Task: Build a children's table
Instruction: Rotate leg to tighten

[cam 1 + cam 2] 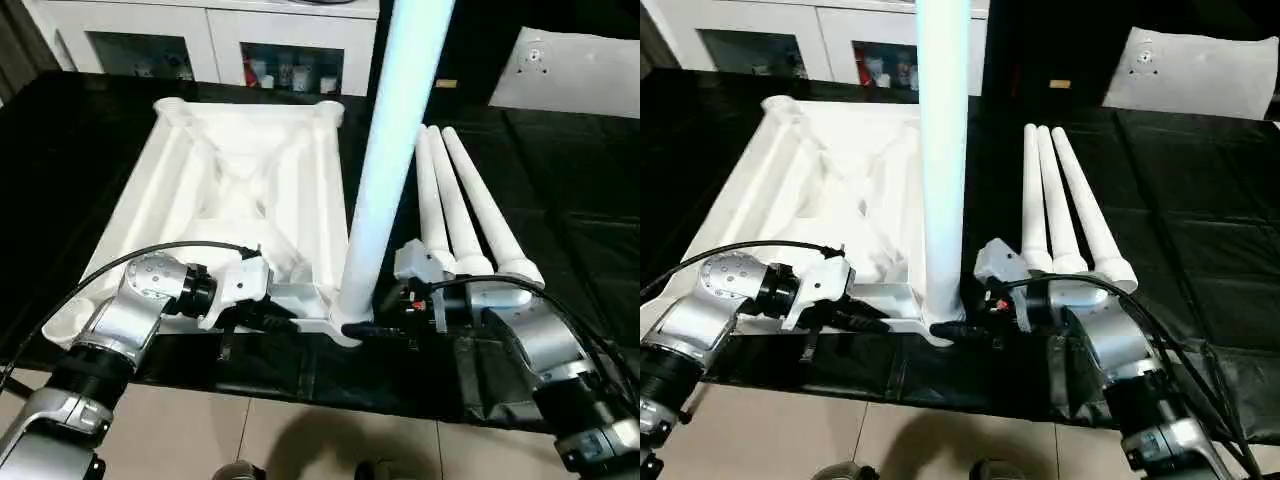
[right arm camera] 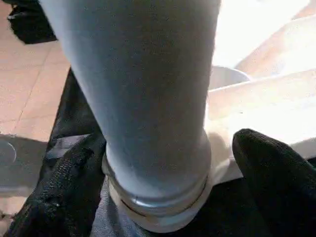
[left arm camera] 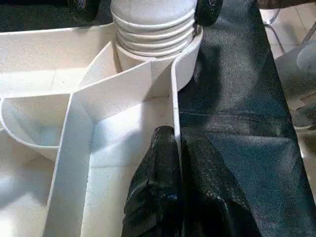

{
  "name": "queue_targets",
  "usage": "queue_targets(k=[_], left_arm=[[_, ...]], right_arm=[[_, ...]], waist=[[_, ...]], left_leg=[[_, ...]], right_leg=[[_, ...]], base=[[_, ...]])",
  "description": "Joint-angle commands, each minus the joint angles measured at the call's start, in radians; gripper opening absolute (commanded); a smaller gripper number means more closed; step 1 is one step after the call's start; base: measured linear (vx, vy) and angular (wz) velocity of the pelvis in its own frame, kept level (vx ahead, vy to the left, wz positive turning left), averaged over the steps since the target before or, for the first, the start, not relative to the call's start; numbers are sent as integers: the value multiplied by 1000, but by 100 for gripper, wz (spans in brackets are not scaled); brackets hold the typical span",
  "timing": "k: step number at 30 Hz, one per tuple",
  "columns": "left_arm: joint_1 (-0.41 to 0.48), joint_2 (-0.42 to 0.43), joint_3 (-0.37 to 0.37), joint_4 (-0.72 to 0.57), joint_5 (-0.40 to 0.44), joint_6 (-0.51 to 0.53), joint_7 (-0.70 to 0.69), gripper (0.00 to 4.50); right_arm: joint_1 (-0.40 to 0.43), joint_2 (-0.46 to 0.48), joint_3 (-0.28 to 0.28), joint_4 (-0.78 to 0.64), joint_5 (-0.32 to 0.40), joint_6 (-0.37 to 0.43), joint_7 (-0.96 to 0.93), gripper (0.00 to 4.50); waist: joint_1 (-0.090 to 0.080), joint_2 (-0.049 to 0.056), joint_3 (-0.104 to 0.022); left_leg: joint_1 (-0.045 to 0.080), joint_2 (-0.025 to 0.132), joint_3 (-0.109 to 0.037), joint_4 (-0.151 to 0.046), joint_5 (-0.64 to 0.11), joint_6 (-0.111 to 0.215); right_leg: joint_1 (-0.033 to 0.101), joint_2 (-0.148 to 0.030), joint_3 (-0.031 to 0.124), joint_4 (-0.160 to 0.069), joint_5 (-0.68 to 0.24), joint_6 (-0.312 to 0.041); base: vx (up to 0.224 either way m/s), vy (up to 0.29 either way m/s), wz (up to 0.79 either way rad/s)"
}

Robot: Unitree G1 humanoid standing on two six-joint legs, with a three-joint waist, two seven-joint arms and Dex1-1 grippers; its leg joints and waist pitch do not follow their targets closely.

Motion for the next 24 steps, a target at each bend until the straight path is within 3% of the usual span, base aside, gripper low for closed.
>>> queue_targets(k=[1,6,12,18,19,21,24], left_arm=[[-6,7,-47,18,25,-27,-48,0],[-18,3,-56,39,19,-47,-68,0],[-26,-1,-60,59,23,-64,-75,0],[-25,-11,-47,59,21,-43,-25,0],[-25,-11,-47,59,21,-43,-25,0],[-20,-56,-19,23,34,54,109,0],[-11,-125,17,-35,32,179,258,0]], right_arm=[[-15,-10,7,19,3,-18,16,390],[-24,3,12,36,9,-29,34,341],[-23,11,11,40,23,-27,46,289],[-4,34,2,17,45,4,18,275],[-4,34,2,17,45,4,18,274],[21,99,-24,-12,38,51,-119,273],[40,188,-41,-16,-16,88,-320,273]], waist=[[-2,-8,-62],[-2,-4,-61],[-1,-7,-62],[0,-7,-62],[0,-1,-60],[-2,-4,-56],[-10,0,-49]], left_leg=[[4,48,-2,-64,-133,79],[4,48,-3,-64,-139,71],[4,48,-2,-64,-136,70],[4,49,-3,-65,-132,71],[4,49,-2,-66,-140,68],[5,50,-3,-69,-167,55],[7,46,-10,-77,-224,9]], right_leg=[[53,-67,37,-63,-131,-274],[53,-68,38,-64,-141,-272],[54,-67,37,-63,-130,-275],[54,-67,37,-62,-126,-277],[52,-67,37,-64,-130,-277],[51,-68,39,-69,-173,-270],[46,-70,39,-82,-320,-228]], base=[[0,0,0],[0,0,0],[0,0,0],[0,0,0],[0,0,0],[0,0,0],[0,0,0]])
